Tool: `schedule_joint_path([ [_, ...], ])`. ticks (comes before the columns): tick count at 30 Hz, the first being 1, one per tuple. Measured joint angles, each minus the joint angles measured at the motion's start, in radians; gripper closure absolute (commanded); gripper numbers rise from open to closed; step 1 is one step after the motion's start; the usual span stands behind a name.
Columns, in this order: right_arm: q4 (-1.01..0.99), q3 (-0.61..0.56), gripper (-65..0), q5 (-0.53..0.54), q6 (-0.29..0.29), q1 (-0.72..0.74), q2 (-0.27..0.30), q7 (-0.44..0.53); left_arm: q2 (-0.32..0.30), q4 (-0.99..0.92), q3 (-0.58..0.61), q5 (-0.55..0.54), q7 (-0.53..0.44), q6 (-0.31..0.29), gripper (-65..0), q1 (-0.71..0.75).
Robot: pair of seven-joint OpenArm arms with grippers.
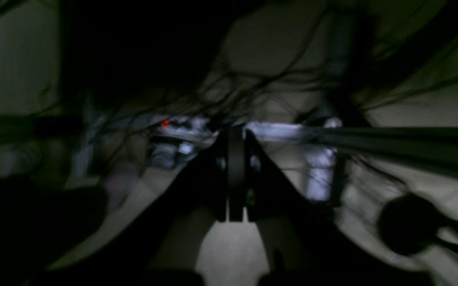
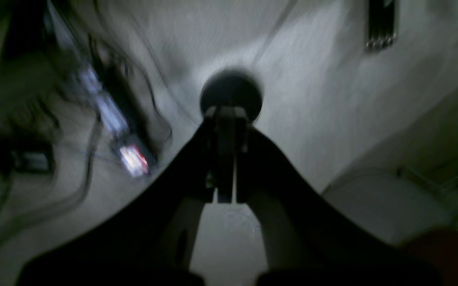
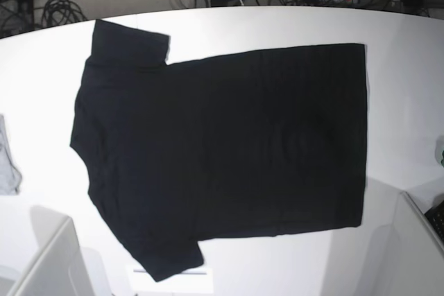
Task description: Fold the T-shirt properly
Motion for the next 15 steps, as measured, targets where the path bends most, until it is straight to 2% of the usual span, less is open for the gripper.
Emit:
schedule_joint_path([
  [6,0.321,0.075,0.0,-0.006,-0.004,-0.069,-0.074,-0.011,-0.03,0.211,-0.009,0.0,-0.002,0.01,0.0,0.086],
  [15,0.576,0.086,0.0,-0.001,-0.003,-0.07,-0.08,-0.024,-0.024,0.493,-0.176,0.0,0.005,0.005,0.0,0.213],
])
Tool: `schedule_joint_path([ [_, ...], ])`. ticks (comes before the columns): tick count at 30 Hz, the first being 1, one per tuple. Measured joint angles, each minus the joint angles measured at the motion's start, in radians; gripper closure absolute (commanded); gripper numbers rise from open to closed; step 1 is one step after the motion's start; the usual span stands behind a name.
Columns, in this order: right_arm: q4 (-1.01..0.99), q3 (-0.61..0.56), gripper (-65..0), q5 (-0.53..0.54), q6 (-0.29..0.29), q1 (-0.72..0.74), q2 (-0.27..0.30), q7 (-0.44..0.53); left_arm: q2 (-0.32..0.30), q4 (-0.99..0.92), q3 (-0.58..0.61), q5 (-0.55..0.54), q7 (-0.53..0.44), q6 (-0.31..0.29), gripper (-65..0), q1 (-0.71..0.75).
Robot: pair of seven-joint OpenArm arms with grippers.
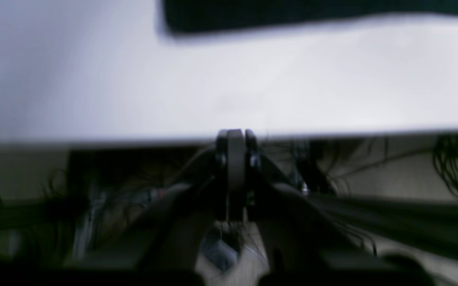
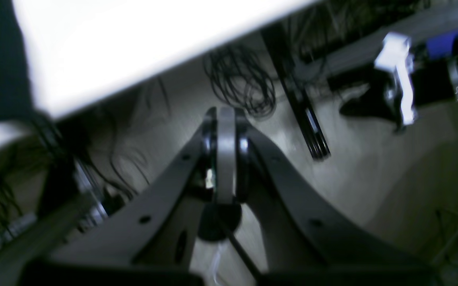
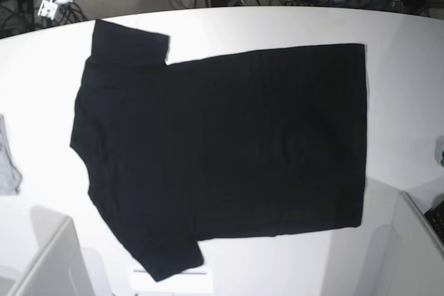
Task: Fold the T-shirt properly
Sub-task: 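Lower both grippers to the shoulder corners of the shirt and grasp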
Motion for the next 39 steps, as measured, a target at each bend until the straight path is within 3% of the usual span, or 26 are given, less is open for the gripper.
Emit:
schedule_joint_path([
  [7,0.121,-0.005,0.0,0.003,0.0,0.087,-0.001,0.01,0.007,0.066,-0.101,0.003,-0.003,0.001,0.0,-0.007],
  [10,0.12,-0.004,-24.0,0.04,-0.001,0.119,0.0,0.0,0.015,0.062,-0.104,-0.001,-0.002,-0.008,0.0,-0.046],
  [12,0.116,-0.004,-35.0,0.144,0.0,0.131,0.0,-0.003,0.023,0.065,-0.125,-0.001,-0.003,-0.011,0.0,-0.048],
  [13,0.116,-0.005,-37.5,0.201,0.0,0.135,0.003,-0.009,0.031,0.066,-0.142,-0.001,0.0,-0.006,0.0,-0.05],
  [15,0.117,-0.003,-37.5,0.333,0.013,0.145,0.017,-0.079,0.045,0.066,-0.167,-0.002,0.008,0.005,0.0,-0.074],
  [17,0.114,0.0,-37.4,0.465,0.068,0.154,0.057,-0.172,0.046,0.066,-0.187,-0.002,0.007,-0.032,0.0,-0.09],
  [19,0.114,0.003,-37.4,0.578,0.082,0.172,0.092,-0.246,0.06,0.066,-0.212,-0.047,0.007,-0.077,-1.8,-0.095],
  [21,0.113,0.004,-37.8,0.701,0.086,0.181,0.115,-0.298,0.08,0.063,-0.26,-0.166,0.013,-0.142,-14.8,-0.097],
  [24,0.103,0.003,-38.1,0.801,0.089,0.18,0.138,-0.319,0.07,0.051,-0.32,-0.338,0.007,-0.233,-25.5,-0.098],
  [28,-0.008,0.005,-38.1,0.832,0.092,0.246,0.173,-0.368,0.073,0.01,-0.363,-0.384,0.012,-0.356,-25.8,-0.116],
  [35,-0.154,0.072,-37.8,0.832,0.094,0.29,0.199,-0.425,0.072,-0.098,-0.369,-0.394,0.011,-0.375,-26.3,-0.135],
  [39,-0.18,0.063,-37.7,0.831,0.168,0.291,0.181,-0.441,0.073,-0.137,-0.369,-0.395,0.019,-0.374,-26.7,-0.163],
])
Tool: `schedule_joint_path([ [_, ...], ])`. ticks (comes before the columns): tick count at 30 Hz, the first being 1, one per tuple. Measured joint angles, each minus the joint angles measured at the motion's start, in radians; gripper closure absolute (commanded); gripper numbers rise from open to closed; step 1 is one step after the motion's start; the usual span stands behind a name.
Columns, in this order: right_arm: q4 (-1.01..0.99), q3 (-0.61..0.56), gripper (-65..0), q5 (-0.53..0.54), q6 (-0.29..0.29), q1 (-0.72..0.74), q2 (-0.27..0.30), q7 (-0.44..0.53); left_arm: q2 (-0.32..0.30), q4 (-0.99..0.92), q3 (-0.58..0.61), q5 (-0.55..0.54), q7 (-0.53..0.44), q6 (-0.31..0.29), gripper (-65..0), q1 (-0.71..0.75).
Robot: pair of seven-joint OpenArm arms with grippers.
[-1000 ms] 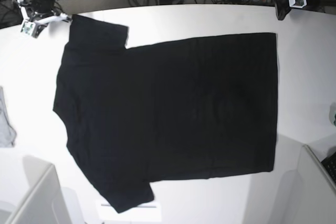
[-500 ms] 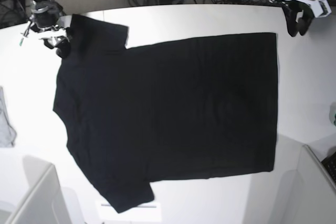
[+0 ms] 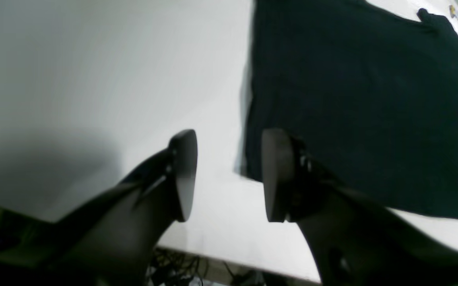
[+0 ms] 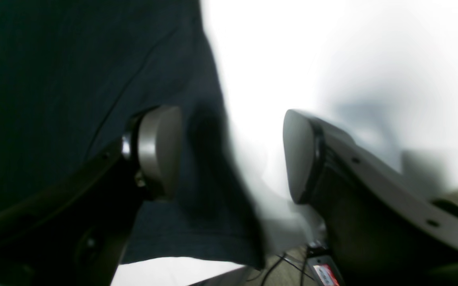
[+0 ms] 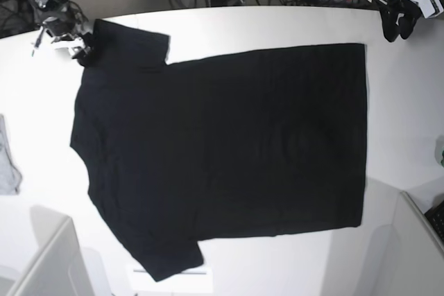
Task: Fold the T-shirt properly
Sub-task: 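Lower both grippers to the shoulder corners of the shirt and grasp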
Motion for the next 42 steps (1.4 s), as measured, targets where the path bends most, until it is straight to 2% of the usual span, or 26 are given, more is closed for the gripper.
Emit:
schedule_joint_path([
  [1,-0.007,-0.005,-37.7,0.001,0.023,0.001,0.0,0.006,-0.003,0.0,0.0,-0.002,0.011,-0.001,-26.7,-0.001],
  [4,-0.026,-0.054,-37.7,0.011,0.043,0.002,0.014,0.03,0.004,0.004,-0.002,-0.002,0.158,0.0,-26.7,-0.035],
  [6,-0.037,-0.068,-37.7,0.024,0.05,0.003,0.01,0.038,0.012,0.003,0.0,-0.002,0.208,-0.002,-26.7,-0.068],
  [11,-0.063,-0.07,-37.5,0.046,0.068,0.003,0.012,0.052,0.026,0.003,-0.002,-0.002,0.232,-0.001,-26.8,-0.096],
  [13,-0.064,-0.07,-35.3,0.047,0.068,0.003,0.016,0.053,0.032,0.003,-0.001,-0.002,0.241,-0.002,-26.8,-0.092],
  [15,-0.066,-0.075,-27.2,0.039,0.066,0.003,0.02,0.053,0.031,0.003,0.0,-0.002,0.24,0.0,-26.8,-0.094],
  [19,-0.101,-0.074,-1.5,0.038,0.063,0.006,0.022,0.051,0.031,0.001,0.002,-0.003,0.237,-0.002,-27.3,-0.116],
  [20,-0.114,-0.074,0.0,0.045,0.064,0.009,0.022,0.056,0.031,0.001,0.002,-0.014,0.238,-0.002,-29.6,-0.115],
  [23,-0.143,-0.07,0.0,0.058,0.07,0.028,0.022,0.057,0.031,-0.003,0.003,-0.1,0.241,0.0,-39.8,-0.112],
  [25,-0.153,-0.07,0.0,0.073,0.076,0.028,0.022,0.064,0.031,-0.002,0.003,-0.116,0.241,0.0,-42.6,-0.113],
  [28,-0.156,-0.072,0.0,0.072,0.081,0.03,0.023,0.068,0.031,-0.01,0.013,-0.117,0.257,0.0,-42.6,-0.142],
  [33,-0.155,-0.073,0.0,0.071,0.081,0.031,0.024,0.067,0.038,-0.15,0.018,-0.124,0.482,-0.002,-42.6,-0.294],
  [42,-0.155,-0.072,0.0,0.069,0.081,0.034,0.022,0.065,0.053,-0.209,0.022,-0.136,0.48,-0.022,-42.6,-0.346],
])
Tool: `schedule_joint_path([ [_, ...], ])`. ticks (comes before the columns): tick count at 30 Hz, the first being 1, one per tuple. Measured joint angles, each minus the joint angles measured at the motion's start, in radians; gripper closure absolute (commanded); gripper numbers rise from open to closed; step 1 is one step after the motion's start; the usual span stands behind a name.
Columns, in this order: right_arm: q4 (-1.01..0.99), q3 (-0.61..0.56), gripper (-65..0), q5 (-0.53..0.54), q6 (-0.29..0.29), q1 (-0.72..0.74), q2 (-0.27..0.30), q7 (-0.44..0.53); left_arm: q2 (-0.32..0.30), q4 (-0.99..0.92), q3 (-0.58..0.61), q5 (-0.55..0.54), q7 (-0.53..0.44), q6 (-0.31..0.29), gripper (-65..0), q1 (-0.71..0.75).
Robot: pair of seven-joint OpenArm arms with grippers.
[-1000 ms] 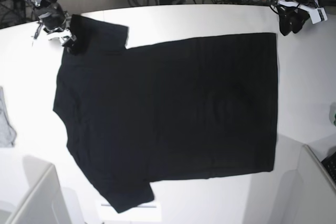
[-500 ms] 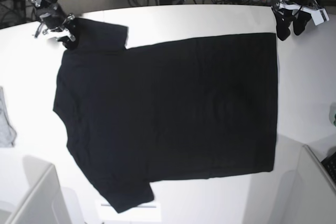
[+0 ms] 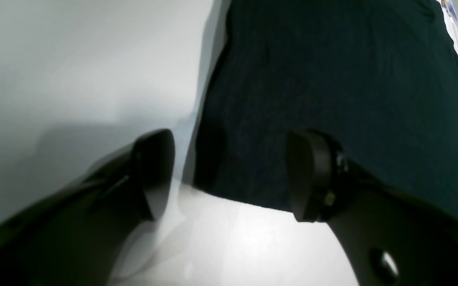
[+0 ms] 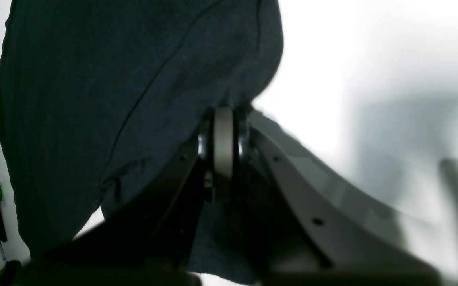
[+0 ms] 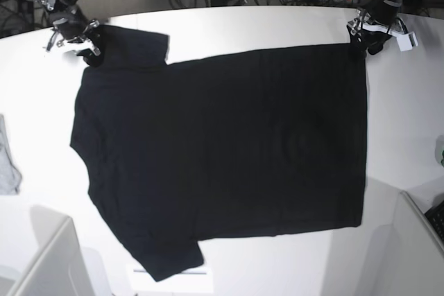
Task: Fold the T-shirt properly
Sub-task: 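Lower both grippers to the shoulder corners of the shirt and grasp, then lift the shoulder corners with both grippers and pull them apart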
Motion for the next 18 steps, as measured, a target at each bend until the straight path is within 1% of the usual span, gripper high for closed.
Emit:
schedule_joint_path([
  [3,0.0,0.0,0.0,0.0,0.0,0.0,0.0,0.0,-0.002,-0.003,0.022,0.0,-0.001,0.005,-42.5,-0.02],
  [8,0.0,0.0,0.0,0.0,0.0,0.0,0.0,-0.002,-0.002,-0.029,0.064,-0.016,-0.022,-0.005,-41.5,-0.039],
  [9,0.0,0.0,0.0,0.0,0.0,0.0,0.0,-0.001,-0.002,-0.031,0.069,-0.019,-0.029,-0.004,-38.8,-0.039],
  [10,0.0,0.0,0.0,0.0,0.0,0.0,0.0,-0.001,-0.002,-0.032,0.072,-0.018,-0.027,-0.004,-33.7,-0.041],
  [12,0.0,0.0,0.0,0.0,0.0,0.0,0.0,-0.002,-0.002,-0.04,0.073,-0.013,-0.008,-0.001,-20.6,-0.05],
  [14,0.0,0.0,0.0,0.0,0.0,0.0,0.0,-0.002,0.003,-0.049,0.07,-0.007,0.002,0.0,-5.1,-0.056],
  [15,0.0,0.0,0.0,0.0,0.0,0.0,0.0,-0.002,0.003,-0.05,0.07,-0.002,0.008,0.008,0.0,-0.055],
  [18,0.0,0.0,0.0,0.0,0.0,0.0,0.0,0.0,-0.002,-0.045,0.07,0.0,0.018,0.01,0.0,-0.055],
])
